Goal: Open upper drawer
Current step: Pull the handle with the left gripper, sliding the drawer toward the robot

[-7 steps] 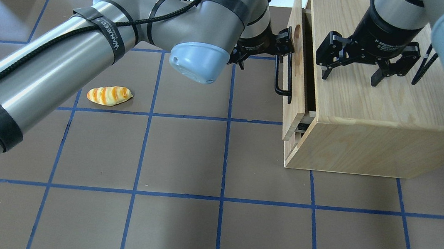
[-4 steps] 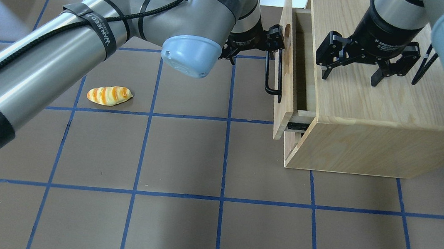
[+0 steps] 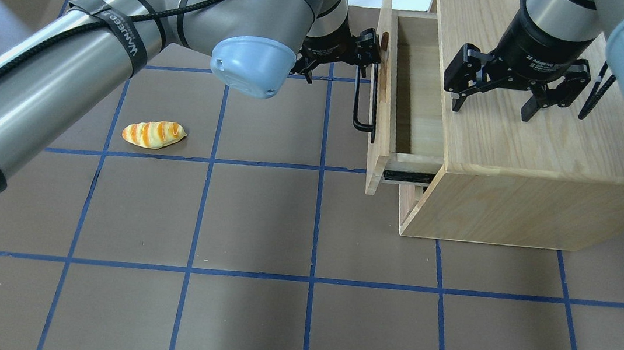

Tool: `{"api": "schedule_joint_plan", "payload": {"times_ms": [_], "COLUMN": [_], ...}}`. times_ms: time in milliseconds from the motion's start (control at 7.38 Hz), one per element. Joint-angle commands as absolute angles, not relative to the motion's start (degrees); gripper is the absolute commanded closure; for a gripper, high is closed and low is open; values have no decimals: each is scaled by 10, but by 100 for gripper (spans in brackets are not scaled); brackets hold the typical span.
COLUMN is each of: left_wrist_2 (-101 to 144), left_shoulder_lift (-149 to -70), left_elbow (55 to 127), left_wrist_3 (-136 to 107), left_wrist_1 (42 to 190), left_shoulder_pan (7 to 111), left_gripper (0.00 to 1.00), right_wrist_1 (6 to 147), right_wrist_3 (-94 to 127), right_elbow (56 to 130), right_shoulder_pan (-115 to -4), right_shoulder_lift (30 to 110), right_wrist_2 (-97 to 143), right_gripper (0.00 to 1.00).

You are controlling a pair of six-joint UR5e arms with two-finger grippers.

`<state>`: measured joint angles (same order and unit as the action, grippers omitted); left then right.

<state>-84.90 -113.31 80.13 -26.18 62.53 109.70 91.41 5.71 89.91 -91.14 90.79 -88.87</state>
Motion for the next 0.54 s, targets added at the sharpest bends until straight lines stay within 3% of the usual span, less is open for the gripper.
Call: {"api": "schedule_joint_plan", "payload": {"times_ms": [0,407], "left_wrist_2": [-851,-863], "left_shoulder_lift": [-1129,-1125], "left_elbow": [801,802], "left_wrist_3": [-252,-239], "left_wrist_1": [634,635], "left_shoulder_pan": [1088,1070], "left_gripper": [0,0], "right_wrist_1": [914,914], "right_wrist_3": [57,57], "right_elbow": [899,899], "right_shoulder_pan": [-911,-911], "right_shoulder_lift": [908,908], "right_wrist_2": [-889,-889], "right_gripper": [0,0]}}
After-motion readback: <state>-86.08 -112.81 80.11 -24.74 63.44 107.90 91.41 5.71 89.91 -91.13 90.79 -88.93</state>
